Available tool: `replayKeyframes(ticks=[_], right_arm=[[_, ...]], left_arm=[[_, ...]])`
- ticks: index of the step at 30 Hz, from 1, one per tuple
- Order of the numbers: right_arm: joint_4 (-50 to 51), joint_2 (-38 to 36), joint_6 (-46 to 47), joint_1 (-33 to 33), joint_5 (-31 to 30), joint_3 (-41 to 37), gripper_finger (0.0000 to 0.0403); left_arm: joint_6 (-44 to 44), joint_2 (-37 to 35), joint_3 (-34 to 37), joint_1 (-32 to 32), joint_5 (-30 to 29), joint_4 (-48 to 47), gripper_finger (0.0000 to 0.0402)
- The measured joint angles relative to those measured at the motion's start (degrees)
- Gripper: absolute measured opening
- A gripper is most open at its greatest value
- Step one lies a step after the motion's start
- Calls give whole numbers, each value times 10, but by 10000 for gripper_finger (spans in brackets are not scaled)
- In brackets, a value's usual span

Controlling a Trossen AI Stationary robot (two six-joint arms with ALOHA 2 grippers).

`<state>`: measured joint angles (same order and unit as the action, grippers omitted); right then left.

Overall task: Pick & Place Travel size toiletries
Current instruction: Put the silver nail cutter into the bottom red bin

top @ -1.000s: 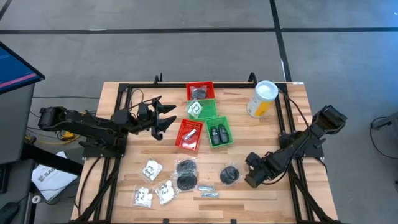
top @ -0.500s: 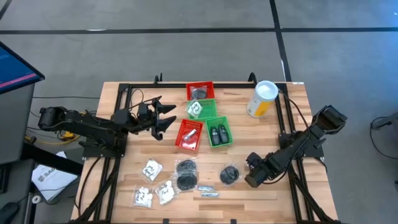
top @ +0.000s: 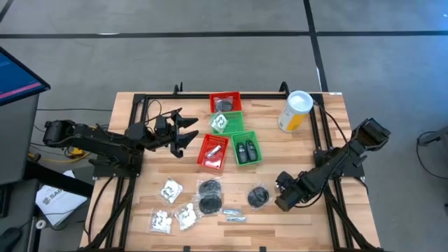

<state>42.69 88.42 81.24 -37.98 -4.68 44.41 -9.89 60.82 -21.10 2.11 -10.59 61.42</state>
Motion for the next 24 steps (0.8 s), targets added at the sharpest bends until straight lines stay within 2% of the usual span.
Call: replayKeyframes(ticks=[8, 14, 24], right_arm=[[72, 0, -86, 27, -35, 72, 38], [119, 0, -183, 63, -86, 146, 38], [114, 0, -353, 136, -157, 239, 38]], left_arm=[[0, 0, 0, 0, 0, 0, 250], [0, 0, 0, 0, 0, 0, 250], [0, 0, 0, 0, 0, -1, 250]])
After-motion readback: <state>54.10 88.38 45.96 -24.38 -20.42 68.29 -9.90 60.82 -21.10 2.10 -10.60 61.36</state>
